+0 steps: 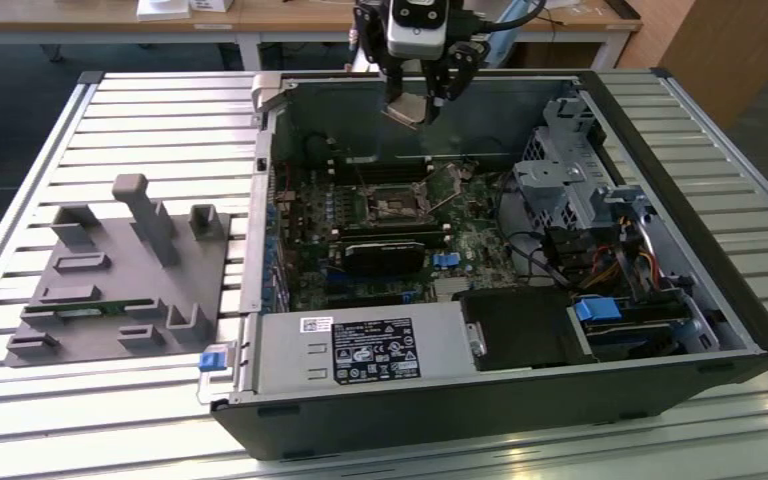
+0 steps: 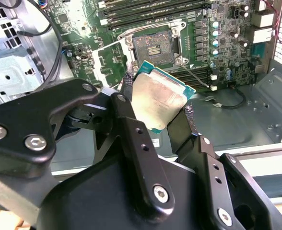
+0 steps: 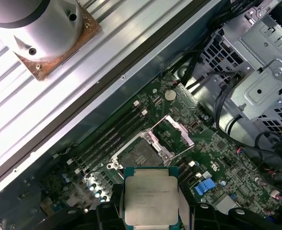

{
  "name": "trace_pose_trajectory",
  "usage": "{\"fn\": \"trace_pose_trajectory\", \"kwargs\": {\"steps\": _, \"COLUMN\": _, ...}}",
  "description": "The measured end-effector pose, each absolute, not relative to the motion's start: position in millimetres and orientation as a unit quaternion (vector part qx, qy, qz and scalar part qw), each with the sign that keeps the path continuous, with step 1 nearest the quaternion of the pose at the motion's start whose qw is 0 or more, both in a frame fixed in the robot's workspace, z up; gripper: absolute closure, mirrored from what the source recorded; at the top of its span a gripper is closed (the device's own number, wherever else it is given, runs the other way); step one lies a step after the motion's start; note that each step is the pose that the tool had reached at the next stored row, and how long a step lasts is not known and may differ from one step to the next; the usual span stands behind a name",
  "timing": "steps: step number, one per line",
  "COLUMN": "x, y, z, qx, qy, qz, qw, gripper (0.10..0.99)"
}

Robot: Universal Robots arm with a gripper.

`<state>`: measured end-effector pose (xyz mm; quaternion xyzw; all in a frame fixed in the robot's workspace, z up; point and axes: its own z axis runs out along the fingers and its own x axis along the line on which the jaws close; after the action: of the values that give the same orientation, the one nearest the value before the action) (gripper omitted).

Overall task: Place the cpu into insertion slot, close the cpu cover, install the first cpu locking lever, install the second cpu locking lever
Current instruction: 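Place the cpu into insertion slot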

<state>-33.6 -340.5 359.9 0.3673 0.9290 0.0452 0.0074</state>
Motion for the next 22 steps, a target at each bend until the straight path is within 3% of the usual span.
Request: {"fn": "trace_pose_trajectory", "kwargs": {"steps": 22, "x": -33.6, "y": -340.5, "z": 359.8, "qx": 0.394, "qy": 0.918, "qz": 0.045, "qw": 0.009, "gripper": 0.549}}
